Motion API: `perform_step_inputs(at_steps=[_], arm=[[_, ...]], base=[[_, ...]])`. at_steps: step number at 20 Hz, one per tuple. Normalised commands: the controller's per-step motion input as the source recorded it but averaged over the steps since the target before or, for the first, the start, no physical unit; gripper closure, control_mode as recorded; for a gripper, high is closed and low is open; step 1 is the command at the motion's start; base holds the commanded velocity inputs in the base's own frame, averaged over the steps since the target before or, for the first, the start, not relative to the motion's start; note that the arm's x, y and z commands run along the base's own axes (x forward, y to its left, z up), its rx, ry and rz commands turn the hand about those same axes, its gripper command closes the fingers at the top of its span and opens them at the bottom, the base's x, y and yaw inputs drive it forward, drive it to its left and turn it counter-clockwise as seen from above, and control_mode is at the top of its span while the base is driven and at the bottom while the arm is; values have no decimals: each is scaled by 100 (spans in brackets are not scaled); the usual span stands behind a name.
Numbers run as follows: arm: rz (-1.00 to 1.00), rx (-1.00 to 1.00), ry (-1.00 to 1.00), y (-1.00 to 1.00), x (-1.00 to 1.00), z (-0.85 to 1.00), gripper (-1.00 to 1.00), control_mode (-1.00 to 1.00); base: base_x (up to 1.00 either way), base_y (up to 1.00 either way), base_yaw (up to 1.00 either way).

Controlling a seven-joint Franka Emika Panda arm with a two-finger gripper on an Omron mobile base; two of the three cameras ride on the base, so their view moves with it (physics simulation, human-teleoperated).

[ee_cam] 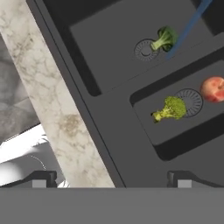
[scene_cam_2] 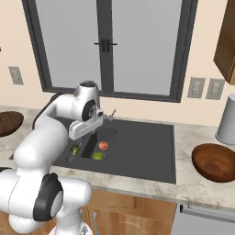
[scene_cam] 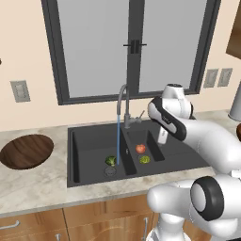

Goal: Pick the broccolis from the sink and place them in one bowl. Place the peach in the other bowl. Then turn off the sink faucet.

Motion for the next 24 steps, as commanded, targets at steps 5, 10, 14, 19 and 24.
perform_step_inputs(at_steps=[5,10,14,19,24], arm=[[0,0,0,0,4,-25,-100,-100],[0,0,0,0,8,-11,-100,-100],[0,0,0,0,8,-5,-100,-100],[0,0,-1,0,8,-8,-100,-100],[0,0,0,0,7,-12,-100,-100]], base=[[0,0,0],[0,0,0],[0,0,0],[0,0,0],[0,0,0]])
